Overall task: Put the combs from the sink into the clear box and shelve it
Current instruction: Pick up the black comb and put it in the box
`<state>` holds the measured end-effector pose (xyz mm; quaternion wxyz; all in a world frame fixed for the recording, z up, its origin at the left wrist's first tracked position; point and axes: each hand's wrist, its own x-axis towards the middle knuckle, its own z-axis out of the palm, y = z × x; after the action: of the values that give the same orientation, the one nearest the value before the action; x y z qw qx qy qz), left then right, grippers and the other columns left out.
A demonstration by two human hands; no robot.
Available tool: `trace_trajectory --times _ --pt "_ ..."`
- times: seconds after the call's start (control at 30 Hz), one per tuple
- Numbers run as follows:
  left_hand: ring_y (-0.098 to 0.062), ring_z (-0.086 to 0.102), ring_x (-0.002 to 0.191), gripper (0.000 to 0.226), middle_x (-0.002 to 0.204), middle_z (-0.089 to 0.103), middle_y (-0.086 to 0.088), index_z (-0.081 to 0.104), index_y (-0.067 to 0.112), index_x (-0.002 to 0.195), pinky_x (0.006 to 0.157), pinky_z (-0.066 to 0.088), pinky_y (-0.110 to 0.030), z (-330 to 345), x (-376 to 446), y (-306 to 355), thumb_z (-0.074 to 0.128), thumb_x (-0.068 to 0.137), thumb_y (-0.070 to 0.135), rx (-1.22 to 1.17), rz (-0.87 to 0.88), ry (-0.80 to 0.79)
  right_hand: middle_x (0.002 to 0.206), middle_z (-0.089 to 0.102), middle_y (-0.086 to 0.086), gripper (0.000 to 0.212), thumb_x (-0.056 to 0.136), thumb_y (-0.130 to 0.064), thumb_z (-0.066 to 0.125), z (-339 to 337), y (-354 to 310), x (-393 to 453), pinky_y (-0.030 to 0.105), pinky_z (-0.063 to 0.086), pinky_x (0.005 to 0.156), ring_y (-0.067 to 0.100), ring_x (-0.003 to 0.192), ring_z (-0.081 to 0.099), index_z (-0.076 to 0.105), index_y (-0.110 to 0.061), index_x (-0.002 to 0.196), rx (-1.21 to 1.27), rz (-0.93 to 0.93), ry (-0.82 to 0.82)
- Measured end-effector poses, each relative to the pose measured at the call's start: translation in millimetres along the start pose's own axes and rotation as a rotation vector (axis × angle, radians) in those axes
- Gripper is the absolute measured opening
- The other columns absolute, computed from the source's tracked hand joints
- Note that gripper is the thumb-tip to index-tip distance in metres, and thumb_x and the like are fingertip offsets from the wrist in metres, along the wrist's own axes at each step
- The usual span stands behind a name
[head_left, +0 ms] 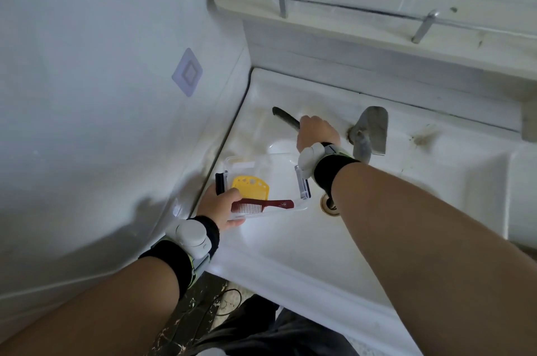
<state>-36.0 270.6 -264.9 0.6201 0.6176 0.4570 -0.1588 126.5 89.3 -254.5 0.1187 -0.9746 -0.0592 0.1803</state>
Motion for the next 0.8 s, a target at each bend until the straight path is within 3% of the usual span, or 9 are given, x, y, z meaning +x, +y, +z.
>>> trace_trajectory --times 0.17,0.3,0.47,0.63,0.8 --pt "-0.029 0.059 0.085 0.01 0.097 0.053 -0.014 0.054 0.008 0.091 0.076 0.061 -0.048 8 -10 15 0.061 0.084 0.008 -0.009 0.01 -0.024 0.1 0.062 0.008 0.015 0.098 -0.021 0.047 -19 1 -45 0.035 0.043 0.065 0.026 0.078 0.053 0.053 -0.011 0.106 0.201 0.095 0.082" --pt "-0.032 0.059 0.097 0.025 0.104 0.054 -0.015 0.054 0.009 0.099 0.069 0.062 -0.045 19 -19 25 0.065 0.077 0.013 -0.011 0.017 -0.088 0.1 0.066 0.012 0.015 0.099 -0.018 0.047 -29 8 -80 0.033 0.044 0.065 0.029 0.083 0.06 0.05 -0.009 0.11 0.252 0.092 0.082" --pt "-0.033 0.061 0.105 0.031 0.107 0.056 -0.016 0.055 0.004 0.11 0.082 0.061 -0.051 39 -41 27 0.063 0.081 0.012 -0.018 0.04 -0.177 0.094 0.063 0.013 0.018 0.098 -0.015 0.048 -45 26 -117 0.034 0.048 0.066 0.032 0.085 0.063 0.047 -0.009 0.115 0.328 0.113 0.069" --pt "-0.033 0.06 0.106 0.028 0.111 0.056 -0.016 0.056 0.008 0.108 0.081 0.061 -0.049 47 -63 25 0.065 0.082 0.012 -0.009 0.07 -0.202 0.092 0.062 0.014 0.016 0.098 -0.014 0.047 -52 42 -144 0.034 0.046 0.062 0.032 0.074 0.058 0.048 -0.011 0.113 0.286 0.11 0.062" --pt "-0.032 0.059 0.101 0.035 0.107 0.056 -0.017 0.056 0.004 0.115 0.082 0.061 -0.052 47 -97 24 0.064 0.082 0.013 0.004 0.108 -0.21 0.098 0.062 0.009 0.014 0.099 -0.02 0.045 -68 54 -172 0.032 0.043 0.065 0.027 0.078 0.057 0.054 -0.015 0.11 0.243 0.069 0.065"
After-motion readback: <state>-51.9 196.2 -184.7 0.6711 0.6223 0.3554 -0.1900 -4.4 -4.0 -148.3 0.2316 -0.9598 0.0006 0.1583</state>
